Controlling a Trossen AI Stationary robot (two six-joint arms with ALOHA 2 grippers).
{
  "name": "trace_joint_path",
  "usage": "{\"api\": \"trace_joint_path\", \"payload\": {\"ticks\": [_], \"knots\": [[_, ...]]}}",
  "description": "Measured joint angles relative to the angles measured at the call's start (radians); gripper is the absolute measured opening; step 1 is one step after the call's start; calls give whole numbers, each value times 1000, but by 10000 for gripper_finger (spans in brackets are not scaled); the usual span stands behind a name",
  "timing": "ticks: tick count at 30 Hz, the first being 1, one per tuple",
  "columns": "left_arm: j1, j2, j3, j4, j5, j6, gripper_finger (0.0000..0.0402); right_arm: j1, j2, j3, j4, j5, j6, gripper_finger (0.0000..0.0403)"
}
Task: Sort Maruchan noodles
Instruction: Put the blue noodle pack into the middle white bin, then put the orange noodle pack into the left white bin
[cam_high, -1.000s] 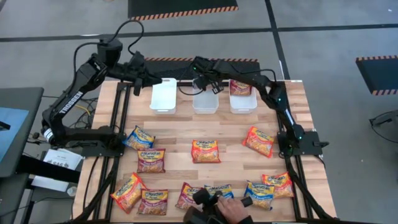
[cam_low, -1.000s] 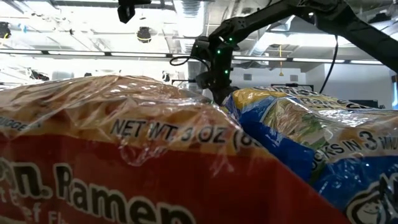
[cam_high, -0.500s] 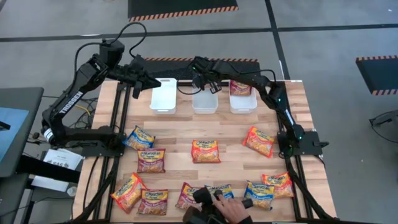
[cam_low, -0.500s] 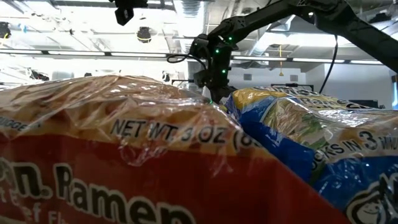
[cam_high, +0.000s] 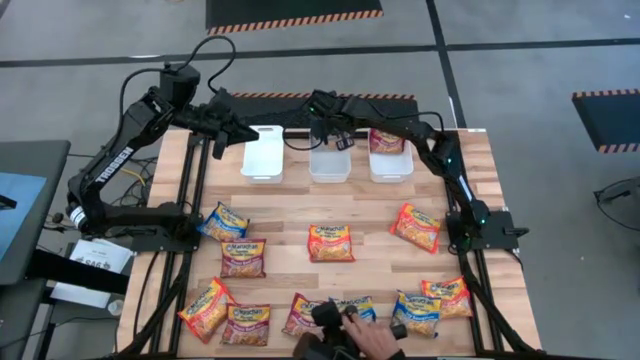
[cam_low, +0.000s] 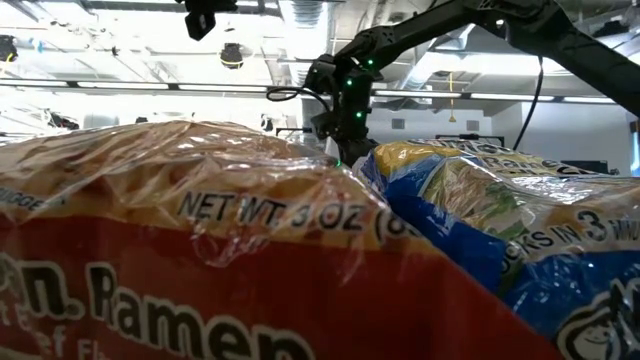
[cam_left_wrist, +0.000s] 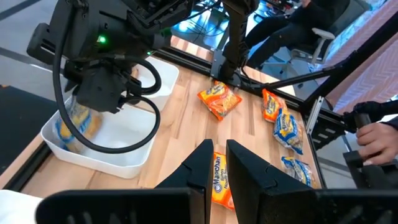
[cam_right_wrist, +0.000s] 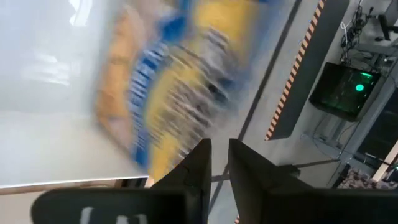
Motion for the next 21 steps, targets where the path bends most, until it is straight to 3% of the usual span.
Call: {"api": "trace_joint_path", "payload": {"ticks": [8, 13, 21], "knots": [[0, 0, 0, 0, 0, -9, 29, 15, 0, 0, 44, 3, 18, 83], [0, 0, 0, 0, -6, -14, 29, 30, -10, -1, 35, 101, 15, 84], [0, -7, 0, -87, -19, -25, 30, 62, -150, -1, 26, 56, 253, 84]]}}
